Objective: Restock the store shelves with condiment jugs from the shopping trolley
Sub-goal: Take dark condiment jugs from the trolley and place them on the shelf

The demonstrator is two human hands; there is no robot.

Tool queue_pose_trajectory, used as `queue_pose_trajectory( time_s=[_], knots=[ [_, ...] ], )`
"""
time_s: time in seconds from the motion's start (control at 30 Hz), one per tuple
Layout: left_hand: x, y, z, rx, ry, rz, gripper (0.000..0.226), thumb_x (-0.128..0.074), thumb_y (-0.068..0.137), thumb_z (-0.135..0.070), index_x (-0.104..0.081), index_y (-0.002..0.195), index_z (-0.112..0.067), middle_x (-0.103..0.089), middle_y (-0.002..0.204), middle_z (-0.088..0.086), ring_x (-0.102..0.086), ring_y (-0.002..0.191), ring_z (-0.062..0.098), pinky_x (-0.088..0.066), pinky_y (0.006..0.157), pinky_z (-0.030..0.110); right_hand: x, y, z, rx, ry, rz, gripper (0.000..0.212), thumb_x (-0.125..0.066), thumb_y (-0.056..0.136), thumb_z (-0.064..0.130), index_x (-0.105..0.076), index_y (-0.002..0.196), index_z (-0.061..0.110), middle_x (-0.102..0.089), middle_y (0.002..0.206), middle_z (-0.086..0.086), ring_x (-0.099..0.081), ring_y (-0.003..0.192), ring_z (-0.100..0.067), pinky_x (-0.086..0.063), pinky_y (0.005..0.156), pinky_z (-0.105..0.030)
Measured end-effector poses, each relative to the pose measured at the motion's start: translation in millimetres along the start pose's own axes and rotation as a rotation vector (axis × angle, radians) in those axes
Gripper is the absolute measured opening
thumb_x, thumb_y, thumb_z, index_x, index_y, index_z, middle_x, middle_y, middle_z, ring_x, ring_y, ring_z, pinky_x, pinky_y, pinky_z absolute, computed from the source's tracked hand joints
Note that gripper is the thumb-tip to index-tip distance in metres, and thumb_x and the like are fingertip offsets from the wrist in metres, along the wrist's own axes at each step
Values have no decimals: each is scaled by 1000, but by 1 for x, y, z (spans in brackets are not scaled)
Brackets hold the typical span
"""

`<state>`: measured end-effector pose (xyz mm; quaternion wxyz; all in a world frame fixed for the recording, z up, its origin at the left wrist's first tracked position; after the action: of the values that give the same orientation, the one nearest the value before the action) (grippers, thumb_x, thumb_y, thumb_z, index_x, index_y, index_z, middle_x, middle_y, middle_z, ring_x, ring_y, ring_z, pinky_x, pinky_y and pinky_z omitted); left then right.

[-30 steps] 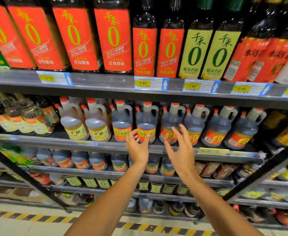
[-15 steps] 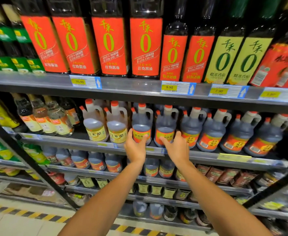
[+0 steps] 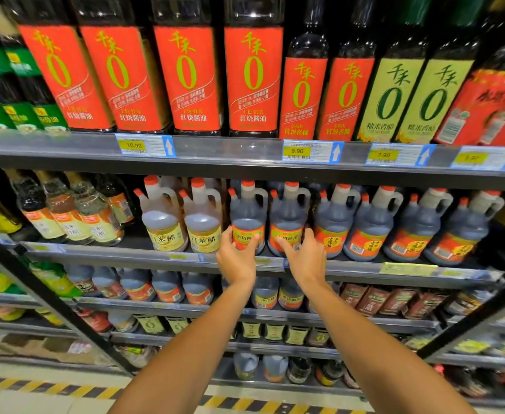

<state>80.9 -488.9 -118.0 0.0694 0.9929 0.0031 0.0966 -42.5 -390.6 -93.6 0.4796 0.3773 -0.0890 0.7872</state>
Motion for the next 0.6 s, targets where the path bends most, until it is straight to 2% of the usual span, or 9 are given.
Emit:
queue_pose_trajectory(
  time_s=[0.1, 0.17, 0.23, 0.3, 0.4, 0.43, 0.47, 0.53, 0.6],
  knots=[
    [2, -1, -3, -7, 6, -8, 59, -85, 76, -40, -62, 126, -19, -69, 112, -5, -63, 103, 11, -55, 89, 34, -3, -3, 0, -22, 22, -25, 57, -69, 83, 62, -54, 101, 10, -60, 71, -1, -64, 76, -27, -49, 64, -40],
    [2, -2, -5, -10, 8, -9, 61, -85, 76, -40, -62, 128, -17, -70, 116, -1, -64, 106, 13, -53, 90, 32, -2, -8, -2, -42, 20, -60, 67, -69, 84, 61, -57, 121, 7, -66, 80, -3, -66, 86, -28, -52, 74, -42],
    [2, -2, -7, -6, 13, -15, 63, -85, 76, -39, -61, 130, -16, -69, 119, 1, -62, 108, 12, -52, 90, 31, 2, -10, -1, -65, 33, -86, 79, -72, 83, 59, -53, 137, 5, -71, 96, -7, -65, 98, -29, -52, 84, -43],
    [2, -2, -8, 1, 25, -20, 63, -85, 76, -39, -61, 130, -15, -70, 119, 2, -62, 106, 12, -52, 89, 30, 5, -9, 1, -77, 45, -79, 80, -74, 81, 59, -55, 135, 4, -72, 99, -8, -66, 99, -29, -53, 84, -44],
    [2, -1, -6, 6, 57, 18, 64, -83, 76, -46, -59, 130, -21, -70, 116, -1, -66, 107, 18, -56, 89, 36, 6, -7, 3, -94, 75, -20, 70, -77, 79, 57, -56, 123, 6, -69, 93, -8, -67, 96, -32, -55, 74, -44],
    [4, -2, -5, 0, 50, 49, 65, -82, 77, -47, -57, 132, -23, -69, 118, -3, -66, 108, 17, -56, 89, 35, 5, -10, 2, -96, 96, 2, 74, -77, 80, 56, -52, 129, 7, -69, 102, -8, -65, 104, -33, -55, 77, -44],
    [7, -4, -4, -5, 24, 86, 65, -81, 79, -45, -56, 134, -23, -67, 120, -6, -65, 109, 15, -56, 89, 31, 6, -17, 3, -102, 139, 26, 81, -77, 80, 54, -45, 140, 9, -66, 119, -8, -61, 117, -32, -54, 86, -44],
    [25, -13, -4, -29, -34, 136, 62, -81, 82, -36, -56, 137, -22, -62, 126, -13, -60, 112, 5, -49, 88, 15, 9, -41, 3, -60, 290, 29, 91, -77, 84, 47, -27, 155, 20, -45, 153, 0, -45, 138, -20, -47, 105, -37],
    [56, -19, -3, -100, -80, 95, 57, -80, 84, -30, -57, 136, -21, -62, 129, -13, -60, 113, 2, -48, 92, 14, 17, -65, 6, 67, 405, 18, 81, -74, 89, 38, -27, 155, 32, -41, 153, 16, -44, 136, -4, -42, 107, -27]
  ],
)
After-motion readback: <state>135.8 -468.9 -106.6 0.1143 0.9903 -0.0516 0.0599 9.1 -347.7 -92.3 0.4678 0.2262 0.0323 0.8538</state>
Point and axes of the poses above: each hand's wrist, its own y-axis towards the middle knuckle, its own x-axis out of the back of the hand, z = x × y, the point moved 2 cm from there along y, towards the middle knuckle
